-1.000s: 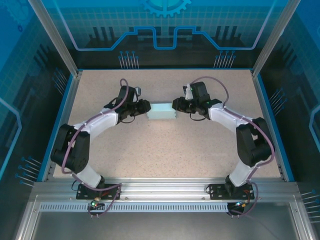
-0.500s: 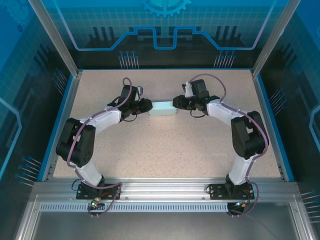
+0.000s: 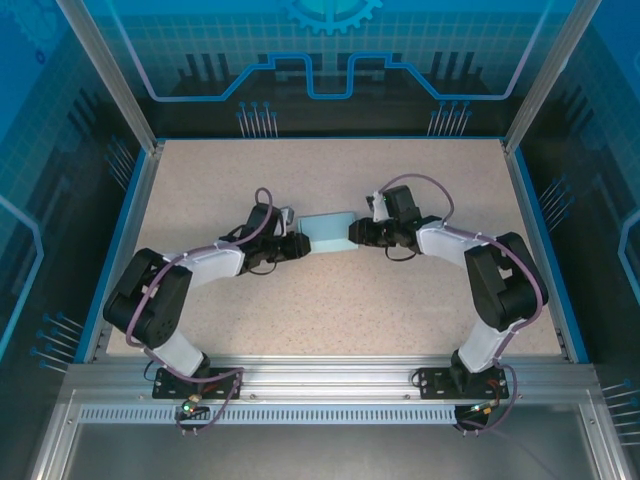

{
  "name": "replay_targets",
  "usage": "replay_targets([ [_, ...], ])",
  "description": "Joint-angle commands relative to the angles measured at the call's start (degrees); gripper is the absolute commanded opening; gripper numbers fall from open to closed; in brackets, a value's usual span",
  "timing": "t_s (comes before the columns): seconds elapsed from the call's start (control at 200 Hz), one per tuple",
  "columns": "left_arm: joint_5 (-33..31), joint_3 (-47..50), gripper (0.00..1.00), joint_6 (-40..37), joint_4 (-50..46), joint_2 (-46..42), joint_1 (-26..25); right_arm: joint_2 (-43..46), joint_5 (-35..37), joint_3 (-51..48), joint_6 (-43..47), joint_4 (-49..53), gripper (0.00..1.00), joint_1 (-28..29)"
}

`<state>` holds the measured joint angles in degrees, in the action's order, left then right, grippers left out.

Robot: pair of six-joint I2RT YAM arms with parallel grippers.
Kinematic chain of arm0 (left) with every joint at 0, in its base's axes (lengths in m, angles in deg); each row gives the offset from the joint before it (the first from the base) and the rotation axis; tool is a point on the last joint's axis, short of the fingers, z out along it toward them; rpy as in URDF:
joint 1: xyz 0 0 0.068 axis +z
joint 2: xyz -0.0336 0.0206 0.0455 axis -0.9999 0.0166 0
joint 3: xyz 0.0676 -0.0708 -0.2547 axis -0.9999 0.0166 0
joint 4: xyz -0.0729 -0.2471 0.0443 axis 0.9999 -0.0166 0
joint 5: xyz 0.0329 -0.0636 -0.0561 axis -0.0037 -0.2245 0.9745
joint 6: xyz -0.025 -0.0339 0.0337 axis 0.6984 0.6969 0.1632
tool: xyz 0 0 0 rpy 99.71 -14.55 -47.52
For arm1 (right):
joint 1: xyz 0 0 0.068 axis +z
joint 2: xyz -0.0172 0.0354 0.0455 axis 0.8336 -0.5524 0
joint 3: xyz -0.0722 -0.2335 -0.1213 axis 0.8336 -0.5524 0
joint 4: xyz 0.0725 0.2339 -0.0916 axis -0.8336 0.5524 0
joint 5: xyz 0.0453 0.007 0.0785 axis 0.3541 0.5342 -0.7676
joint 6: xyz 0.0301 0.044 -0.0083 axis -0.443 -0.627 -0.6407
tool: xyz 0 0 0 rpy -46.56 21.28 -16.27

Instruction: Fold the paper box

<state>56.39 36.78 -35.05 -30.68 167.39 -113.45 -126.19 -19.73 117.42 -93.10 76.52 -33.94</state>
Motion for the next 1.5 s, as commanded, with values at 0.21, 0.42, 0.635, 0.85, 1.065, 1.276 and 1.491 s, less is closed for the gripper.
replay_targets([
  [0.21,-0.1,2.7,0.48,-0.1,5.3,-0.1,-1.0,2.5,3.5,-2.7,0.5,2.0,0.44,2.7],
  [0.42,-6.3,2.8,0.62,-5.1,0.9,-6.2,-0.7,10.6,12.9,-0.3,6.0,10.5,0.49,3.3],
  [0.635,-12.7,2.5,0.67,-10.2,-5.0,-14.2,0.4,18.7,24.9,2.3,11.5,17.9,0.52,5.2],
  [0.85,-21.9,4.9,0.72,-15.9,-7.6,-26.3,1.7,27.1,40.6,3.1,16.9,21.2,0.58,7.1],
  [1.065,-32.4,10.4,0.86,-21.7,-5.2,-37.4,3.9,35.7,54.8,-1.2,20.8,18.3,0.79,6.8],
  [1.276,-38.3,15.0,0.99,-25.7,-1.4,-42.5,6.7,41.0,59.0,-6.7,20.3,16.3,1.0,3.0],
  [1.491,-39.7,18.3,0.99,-28.5,2.9,-42.3,11.1,44.2,57.9,-14.7,21.2,9.0,1.0,-1.6],
])
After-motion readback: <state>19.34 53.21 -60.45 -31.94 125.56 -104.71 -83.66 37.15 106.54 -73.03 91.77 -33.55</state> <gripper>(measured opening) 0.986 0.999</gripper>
